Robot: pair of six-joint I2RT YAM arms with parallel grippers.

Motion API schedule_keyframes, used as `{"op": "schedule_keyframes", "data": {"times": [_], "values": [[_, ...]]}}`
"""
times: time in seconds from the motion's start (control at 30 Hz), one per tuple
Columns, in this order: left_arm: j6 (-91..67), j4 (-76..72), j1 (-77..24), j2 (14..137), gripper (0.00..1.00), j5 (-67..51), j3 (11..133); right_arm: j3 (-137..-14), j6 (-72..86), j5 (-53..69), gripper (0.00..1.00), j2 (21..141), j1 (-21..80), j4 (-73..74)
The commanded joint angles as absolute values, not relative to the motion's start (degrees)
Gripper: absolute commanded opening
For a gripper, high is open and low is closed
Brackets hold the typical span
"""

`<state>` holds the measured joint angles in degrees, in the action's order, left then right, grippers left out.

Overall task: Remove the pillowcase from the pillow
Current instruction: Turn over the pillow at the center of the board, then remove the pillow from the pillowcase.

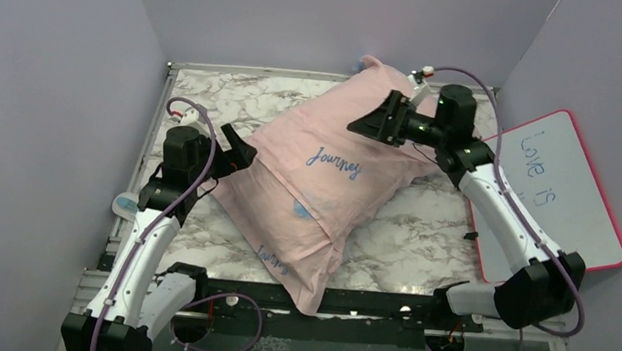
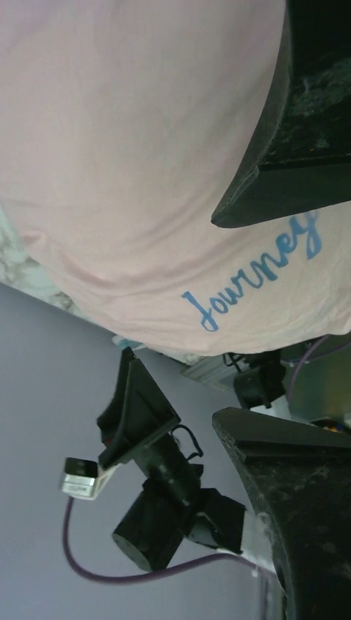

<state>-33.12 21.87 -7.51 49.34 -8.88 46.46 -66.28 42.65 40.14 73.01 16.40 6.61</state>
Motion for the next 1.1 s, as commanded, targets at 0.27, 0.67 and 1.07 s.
{"op": "schedule_keyframes", "data": {"times": [0.27,0.67,1.07], "values": [[-40.69,19.21,-7.28,41.28,0.96,-16.51,40.14,-92.04,14.48,7.37,0.81,91.70,48.86,40.40],[-42.29,26.81,-7.29,32.36,0.84,-11.70,37.35,-99.33,8.89,-20.61,0.51,103.78,59.32,51.01],[-34.84,23.08,-7.25,40.10,0.79,-27.86,41.49,-93.20,10.42,-26.58,0.16,93.51,59.24,36.06]]}}
